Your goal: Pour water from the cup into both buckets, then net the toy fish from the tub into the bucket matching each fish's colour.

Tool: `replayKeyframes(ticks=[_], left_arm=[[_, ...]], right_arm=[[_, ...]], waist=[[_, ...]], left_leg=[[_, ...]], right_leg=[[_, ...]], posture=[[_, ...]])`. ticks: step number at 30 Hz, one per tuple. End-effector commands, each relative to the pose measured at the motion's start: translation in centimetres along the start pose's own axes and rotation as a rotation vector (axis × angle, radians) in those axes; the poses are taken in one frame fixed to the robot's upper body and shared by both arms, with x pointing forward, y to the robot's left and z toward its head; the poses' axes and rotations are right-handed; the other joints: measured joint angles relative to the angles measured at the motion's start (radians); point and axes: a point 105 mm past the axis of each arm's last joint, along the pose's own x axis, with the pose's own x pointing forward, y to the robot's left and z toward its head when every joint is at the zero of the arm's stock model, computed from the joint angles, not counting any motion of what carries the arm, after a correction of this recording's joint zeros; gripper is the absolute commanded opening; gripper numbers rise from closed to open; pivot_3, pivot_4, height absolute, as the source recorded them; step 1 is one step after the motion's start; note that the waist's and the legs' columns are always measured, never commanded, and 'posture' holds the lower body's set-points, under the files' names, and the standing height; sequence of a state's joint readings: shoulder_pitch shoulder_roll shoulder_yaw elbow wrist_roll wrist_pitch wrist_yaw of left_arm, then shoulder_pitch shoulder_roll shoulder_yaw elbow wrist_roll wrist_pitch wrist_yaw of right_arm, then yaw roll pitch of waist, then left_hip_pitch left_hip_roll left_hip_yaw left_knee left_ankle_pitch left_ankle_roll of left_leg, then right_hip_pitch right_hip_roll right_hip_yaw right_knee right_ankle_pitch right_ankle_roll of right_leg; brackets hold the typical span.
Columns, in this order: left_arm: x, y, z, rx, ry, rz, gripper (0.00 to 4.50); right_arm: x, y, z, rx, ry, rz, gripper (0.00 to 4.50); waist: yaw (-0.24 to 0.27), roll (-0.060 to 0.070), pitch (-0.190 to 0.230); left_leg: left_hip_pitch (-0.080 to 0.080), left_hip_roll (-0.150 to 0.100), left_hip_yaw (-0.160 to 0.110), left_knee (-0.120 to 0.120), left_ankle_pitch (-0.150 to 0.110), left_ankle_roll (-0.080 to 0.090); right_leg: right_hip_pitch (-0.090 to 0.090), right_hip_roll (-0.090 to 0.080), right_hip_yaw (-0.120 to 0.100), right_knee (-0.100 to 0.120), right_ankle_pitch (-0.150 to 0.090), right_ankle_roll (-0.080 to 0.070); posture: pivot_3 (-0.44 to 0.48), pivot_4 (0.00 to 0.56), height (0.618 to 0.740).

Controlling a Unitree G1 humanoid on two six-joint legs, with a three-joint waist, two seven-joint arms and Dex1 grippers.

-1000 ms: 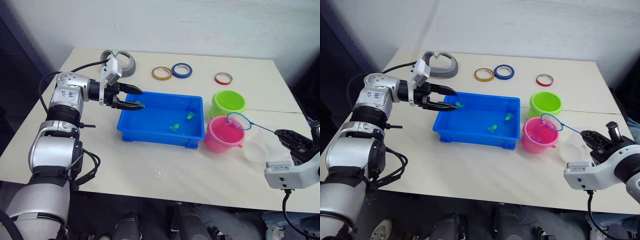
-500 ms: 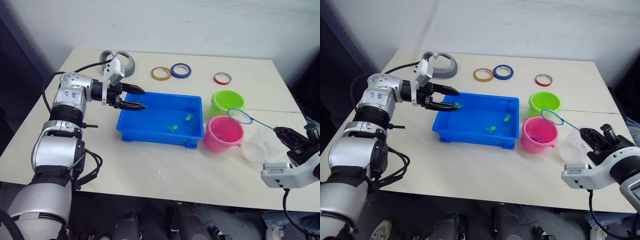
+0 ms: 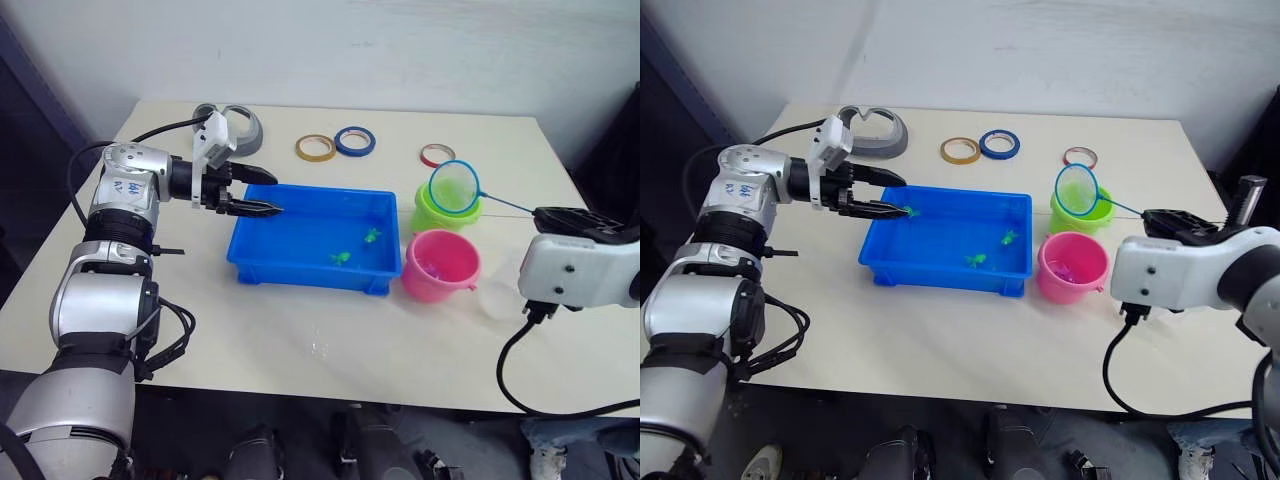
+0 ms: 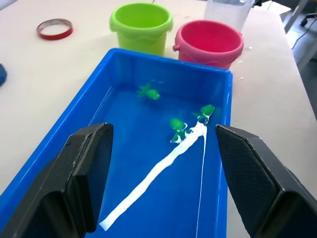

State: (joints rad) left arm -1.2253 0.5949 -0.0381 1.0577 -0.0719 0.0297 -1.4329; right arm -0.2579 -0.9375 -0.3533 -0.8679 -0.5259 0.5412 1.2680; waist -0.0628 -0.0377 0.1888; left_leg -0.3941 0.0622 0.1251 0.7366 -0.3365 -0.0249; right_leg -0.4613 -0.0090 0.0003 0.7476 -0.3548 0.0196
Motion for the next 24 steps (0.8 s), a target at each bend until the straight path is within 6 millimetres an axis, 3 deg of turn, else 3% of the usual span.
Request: replayKeyframes(ticks=[1, 9, 13, 24], left_arm=[[-0.9, -0.2, 0.4, 0.021, -0.007, 0.011, 3.6], [-2.9, -1.5, -0.3, -0.014, -0.002, 0.054, 3.6], [-3.5, -2.1, -0.5, -0.023, 0.004, 0.077, 3.6], [-4.3, -2.8, -0.5, -0.04, 0.003, 0.116, 3.6]], right_arm=[[1.1, 0.4, 0.8, 0.101, -0.042, 0.067, 0.0], [4.9, 1.0, 3.4, 0.269, -0.179, 0.183, 0.0], [5.8, 1.8, 4.3, 0.297, -0.229, 0.237, 0.0], [8.4, 1.2, 2.8, 0.163, -0.169, 0.131, 0.0]], waist=[[0.003, 0.0, 0.0], [0.003, 0.0, 0.0], [0.006, 0.0, 0.0], [0.004, 0.0, 0.0]], left_leg=[[0.0, 0.0, 0.0, 0.0, 0.0, 0.0], [-0.002, 0.001, -0.001, 0.0, 0.0, 0.0], [-0.002, 0.0, -0.001, 0.0, 0.0, 0.0], [-0.002, 0.001, -0.001, 0.0, 0.0, 0.0]], right_leg=[[0.0, 0.0, 0.0, 0.0, 0.0, 0.0], [-0.002, -0.001, -0.001, 0.0, -0.001, -0.001], [-0.002, -0.001, -0.001, 0.0, -0.001, -0.001], [-0.002, -0.001, -0.001, 0.0, -0.001, -0.001]], posture=[[0.0, 0.15, 0.693], [0.0, 0.15, 0.693], [0.0, 0.15, 0.693], [0.0, 0.15, 0.693]])
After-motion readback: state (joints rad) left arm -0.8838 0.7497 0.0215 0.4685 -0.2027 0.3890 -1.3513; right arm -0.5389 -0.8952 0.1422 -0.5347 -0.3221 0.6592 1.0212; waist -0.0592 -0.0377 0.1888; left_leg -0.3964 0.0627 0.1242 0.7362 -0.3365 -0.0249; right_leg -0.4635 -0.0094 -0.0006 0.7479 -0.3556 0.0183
